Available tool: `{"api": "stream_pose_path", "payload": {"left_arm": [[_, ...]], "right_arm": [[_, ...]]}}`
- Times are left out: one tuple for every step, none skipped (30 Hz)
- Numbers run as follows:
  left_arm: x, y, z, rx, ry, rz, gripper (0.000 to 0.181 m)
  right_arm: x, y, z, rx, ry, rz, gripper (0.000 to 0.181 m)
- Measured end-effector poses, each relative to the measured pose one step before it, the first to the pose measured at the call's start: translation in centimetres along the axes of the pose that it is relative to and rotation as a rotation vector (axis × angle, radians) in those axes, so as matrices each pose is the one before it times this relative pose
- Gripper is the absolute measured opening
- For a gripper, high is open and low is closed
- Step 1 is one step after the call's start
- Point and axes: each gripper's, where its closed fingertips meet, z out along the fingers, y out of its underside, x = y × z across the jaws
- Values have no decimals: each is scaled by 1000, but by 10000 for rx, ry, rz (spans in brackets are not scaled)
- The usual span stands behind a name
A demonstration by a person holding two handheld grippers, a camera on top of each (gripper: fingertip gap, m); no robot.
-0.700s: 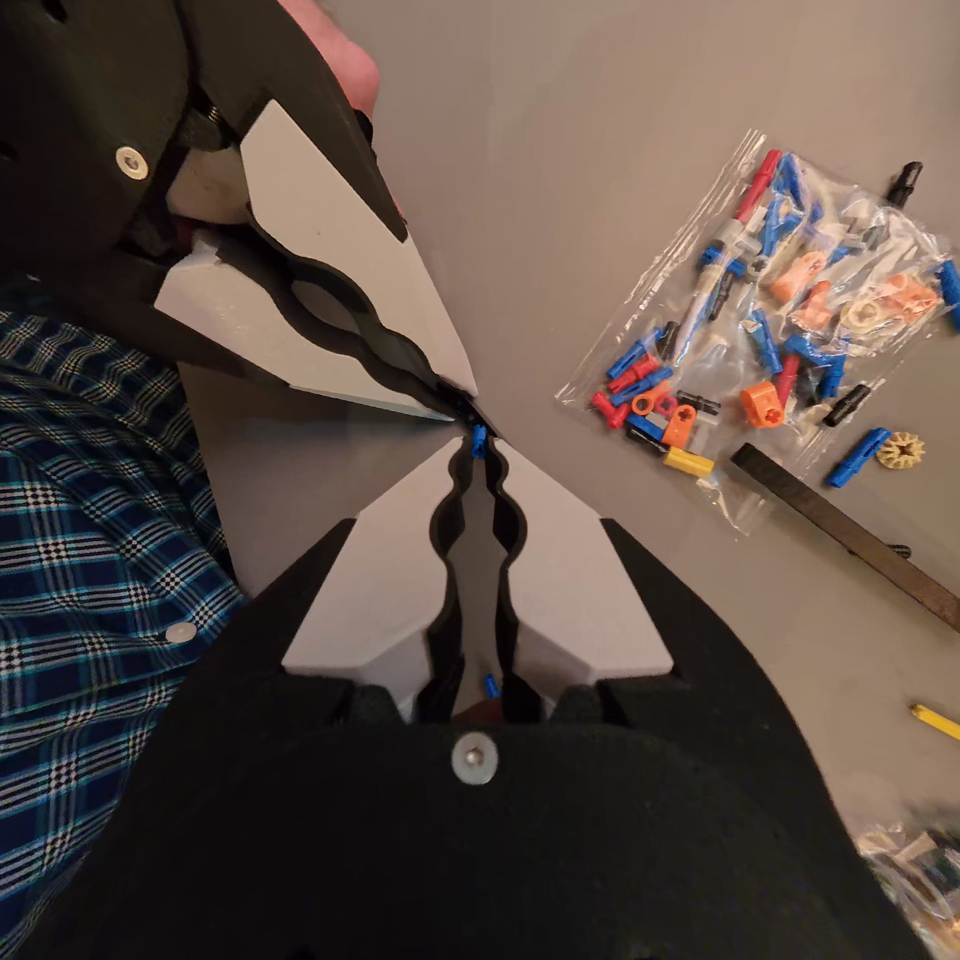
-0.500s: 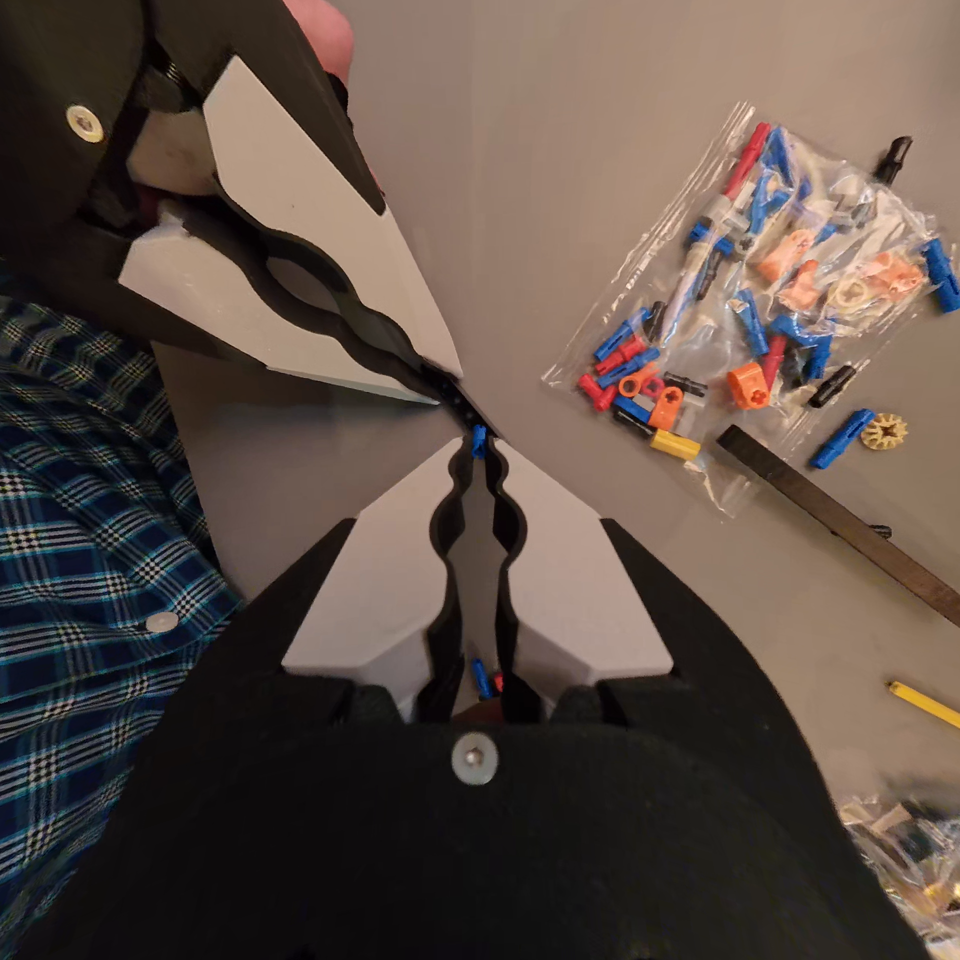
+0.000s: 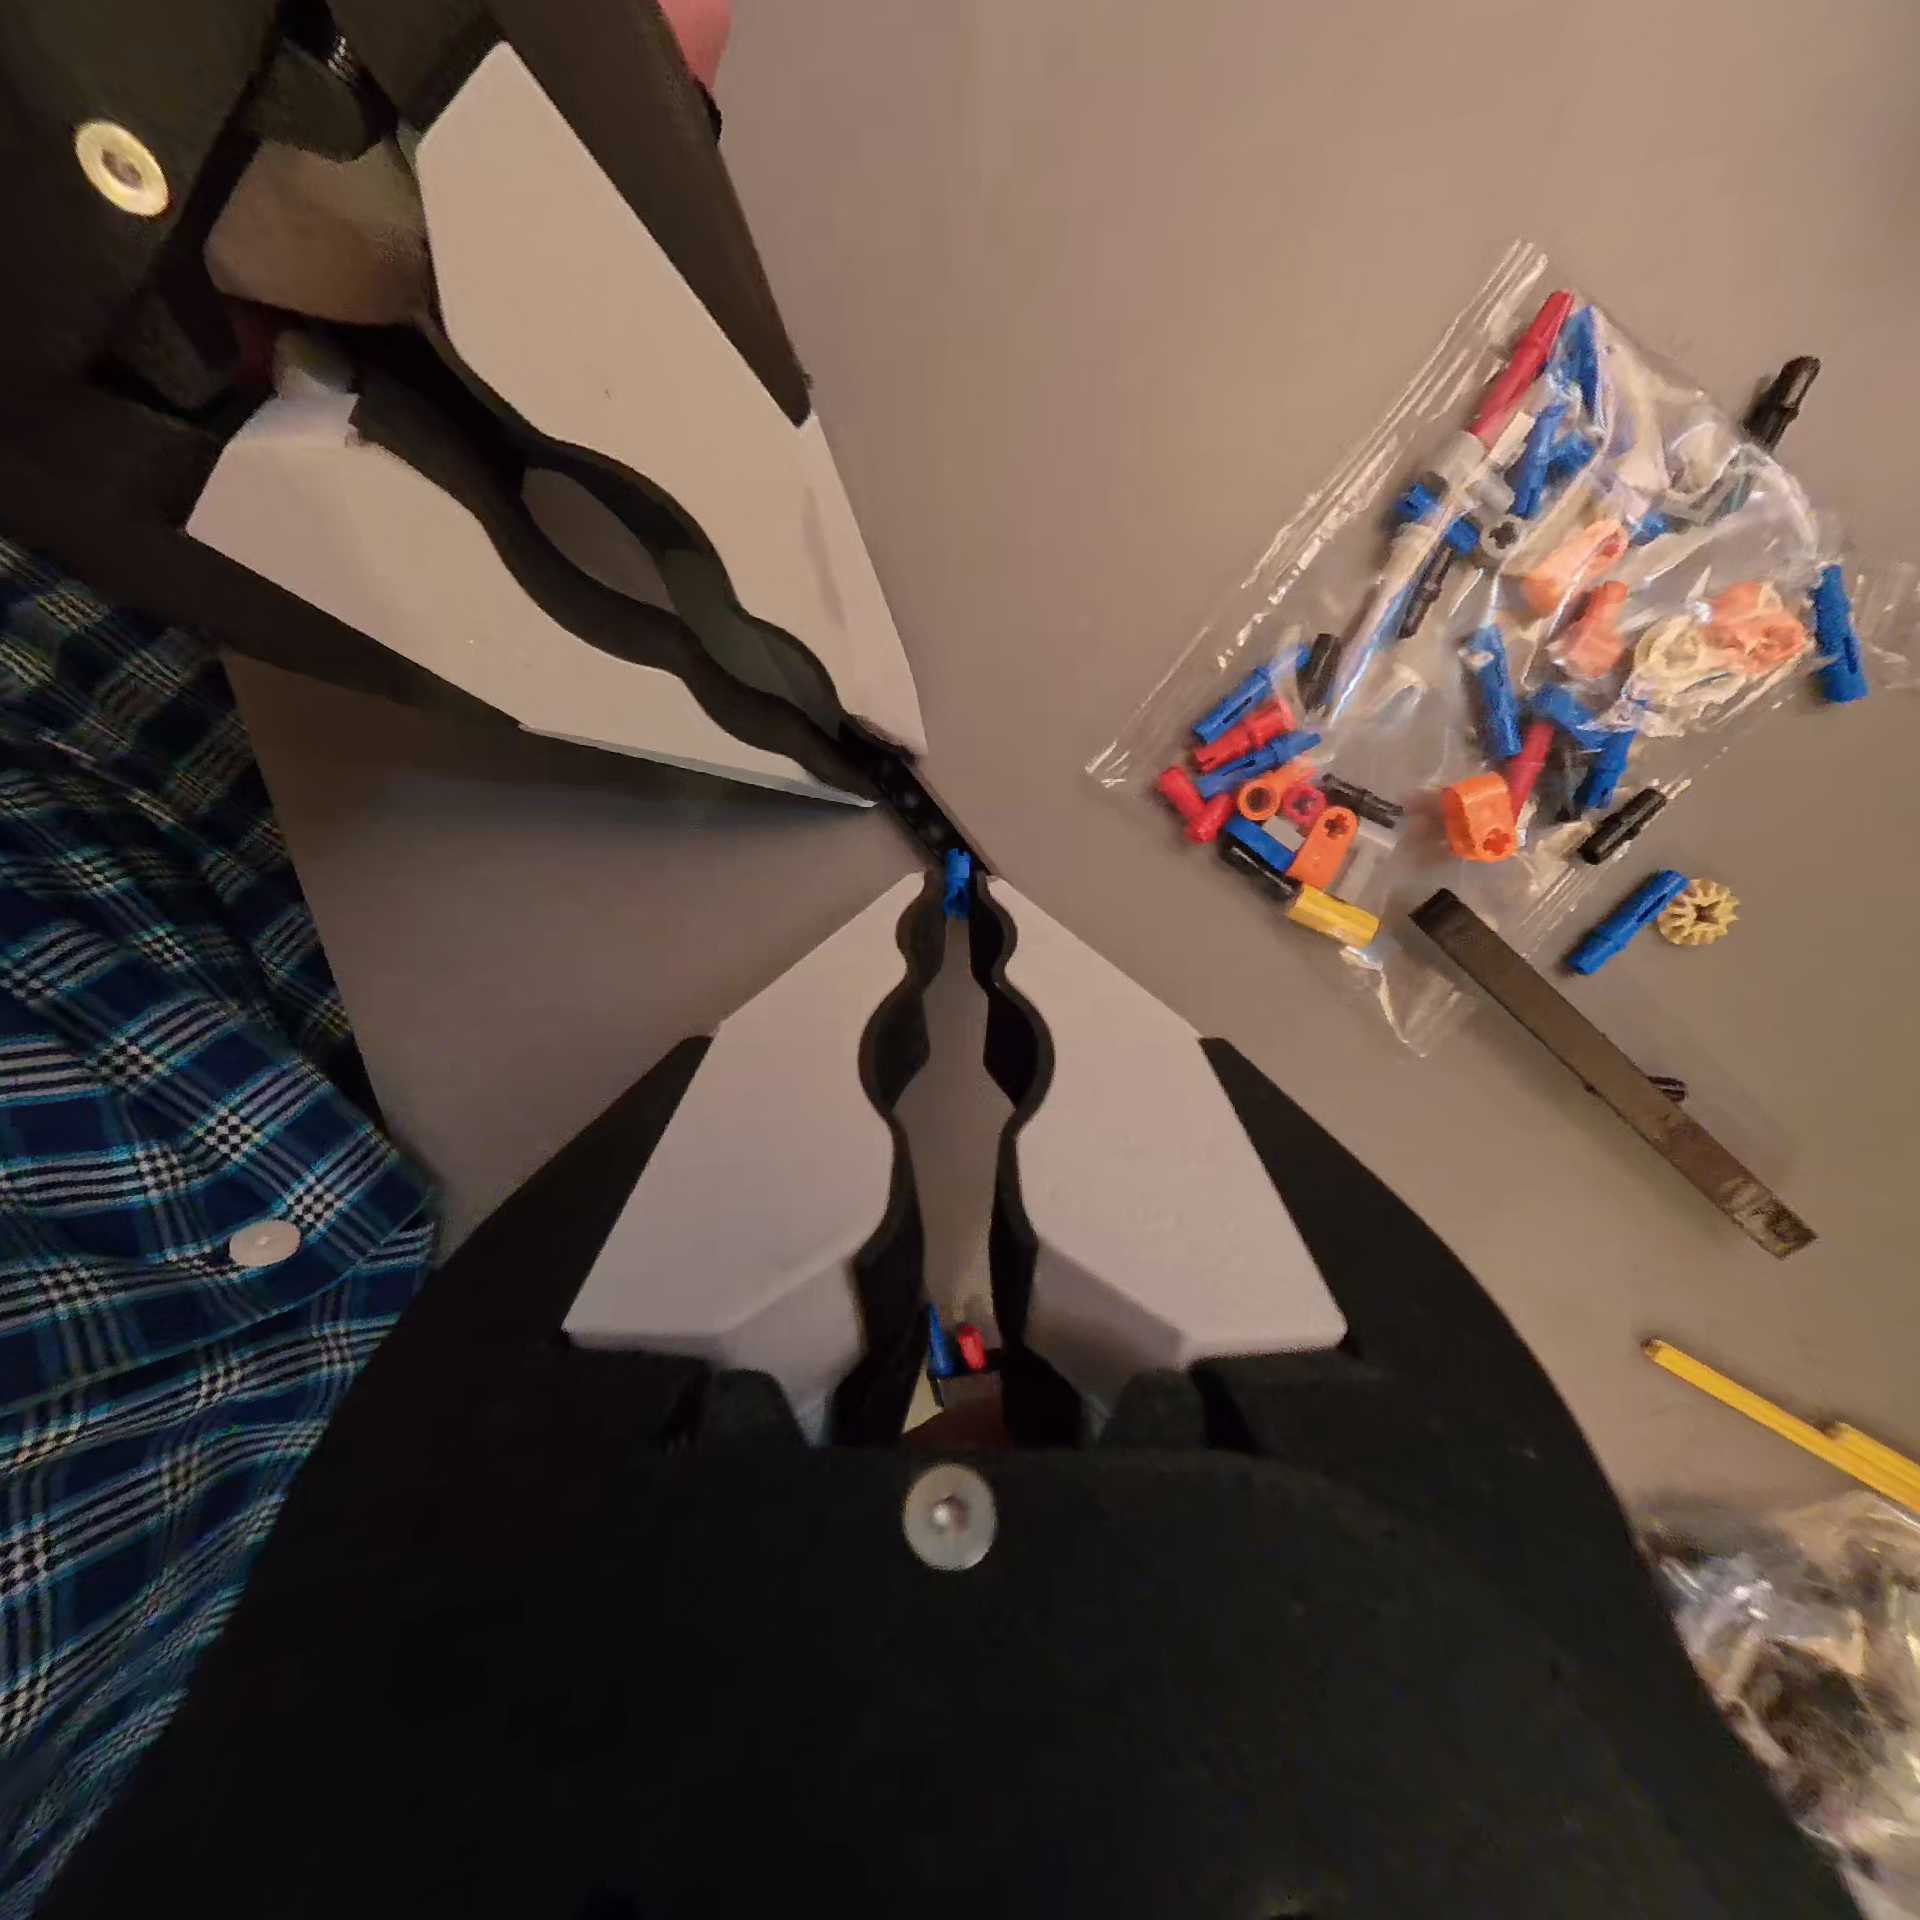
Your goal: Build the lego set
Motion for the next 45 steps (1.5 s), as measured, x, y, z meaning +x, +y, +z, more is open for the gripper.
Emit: {"api": "stream_pose_path", "payload": {"left_arm": [[-3, 2, 3, -5, 3, 2, 6], [6, -3, 6, -1, 6, -5, 6], [5, -6, -4, -1, 10, -8, 6], [7, -7, 4, 1, 10, 20, 6], [18, -1, 5, -3, 27, 20, 6], [7, 5, 10, -3, 32, -26, 5], [-23, -5, -5, -2, -8, -4, 6], [-15, 4, -8, 5, -32, 47, 6], [5, -6, 10, -1, -22, 24, 6], [2, -5, 5, 1, -26, 29, 6], [7, -8, -8, 2, -26, 29, 6], [2, -2, 6, 3, -16, 18, 6], [13, -8, 6, -1, 0, 3, 6], [3, 4, -6, 0, -1, 3, 6], [-1, -8, 2, 2, -5, 21, 6], [10, 1, 8, 1, 4, 27, 6], [8, 1, 3, 0, 15, 0, 6], [1, 0, 3, 0, 7, -7, 6], [9, 0, -3, 0, -2, 4, 6], [2, -6, 0, 0, -9, 9, 6], [-6, -2, -6, 1, -18, 12, 6], [-3, 2, 7, 0, -12, 13, 6], [5, -1, -3, 1, -5, 2, 6], [-6, -3, -2, 2, -11, 6, 6], [3, -2, -6, 0, -12, 11, 6], [-1, -9, 5, 3, -5, 3, 6], [5, 9, -5, -3, 6, -7, 6], [0, 6, -1, -1, 10, -11, 6], [7, -3, 6, -1, 6, -6, 6], [1, 4, -6, 0, -2, 3, 6], [5, -6, 0, 0, -7, 9, 6], [3, 7, 3, 0, -6, 7, 6], [4, 6, -7, -1, -2, -1, 6], [-2, 6, 1, 0, -15, 15, 6], [5, -9, -5, 2, -20, 22, 6], [-4, -4, -5, 2, 7, -13, 6], [-6, -7, -1, 4, 10, -24, 6], [-4, -30, -6, -4, -22, 20, 6], [-27, -112, 16, 2, -22, -27, 6], [-88, -160, 140, 22, -90, 2, 7], [6, -205, 195, 51, -77, 179, 8], [-13, -263, 207, 50, -58, 183, 9], [22, -211, 213, 19, 43, 49, 8], [-57, -138, 218, -8, 28, 56, 8], [-12, -170, 176, 23, 48, 62, 8]], "right_arm": [[16, -48, 19, -158, 147, -160, 1], [0, -57, 19, -157, 106, -139, 1], [3, -13, 6, -188, 54, -151, 1], [8, -54, 21, -135, 3, -94, 1], [2, -85, 45, -94, -43, -67, 1], [43, -28, 21, -146, -27, -78, 1], [50, -44, 24, -114, 37, -70, 1], [20, -50, 20, -58, 39, -38, 1], [-8, 54, -7, -48, 29, -42, 1], [0, 30, -7, 25, 60, -58, 1], [-14, -3, 7, 49, 48, -17, 1], [-4, 43, -14, -10, 36, -48, 1], [-2, 13, 3, 18, 85, -67, 1], [-4, -19, 6, 39, 99, -35, 1], [-6, 10, 4, -10, 47, -33, 1], [17, -14, 13, -4, 0, 6, 1], [13, -38, 26, 17, 5, 2, 1], [12, -7, 12, -6, -35, 33, 1], [5, 17, -4, -32, -44, 17, 1], [-3, -19, 14, -71, 32, -87, 1], [-19, -11, 11, -126, 65, -139, 1], [3, -26, 7, -80, 46, -115, 1], [0, 35, -5, 8, -20, 8, 1], [-5, 31, 5, 93, -22, 92, 1], [11, 58, -2, 74, 15, 34, 1], [-13, 70, -13, -9, 36, -8, 1], [5, 8, 11, 9, 28, 37, 1], [18, -29, 7, 0, 28, 1, 1], [8, -32, 16, 28, 44, -6, 1], [-7, 28, -2, 56, 24, 38, 1], [-6, 61, -3, -16, 29, -1, 1], [0, 15, -1, -39, 64, -63, 1], [-5, -6, 2, -15, 42, -46, 1], [-7, 20, 0, 0, 36, -39, 1], [3, 58, -1, 29, -47, 57, 1], [-3, 55, 0, 53, -101, 110, 1], [-11, 63, 4, 1, -14, 11, 1], [-11, -13, 4, 13, 45, -21, 1], [1, 31, -3, 13, -17, 27, 1], [-6, 33, -8, 22, -86, 75, 1], [-12, -26, 29, 26, -74, 50, 1], [-46, -12, 94, -12, -62, 3, 2], [-25, -156, 97, 68, -53, 18, 1], [-19, -55, 95, -19, -37, -16, 1], [-16, 11, 111, -71, 6, -44, 1]]}}
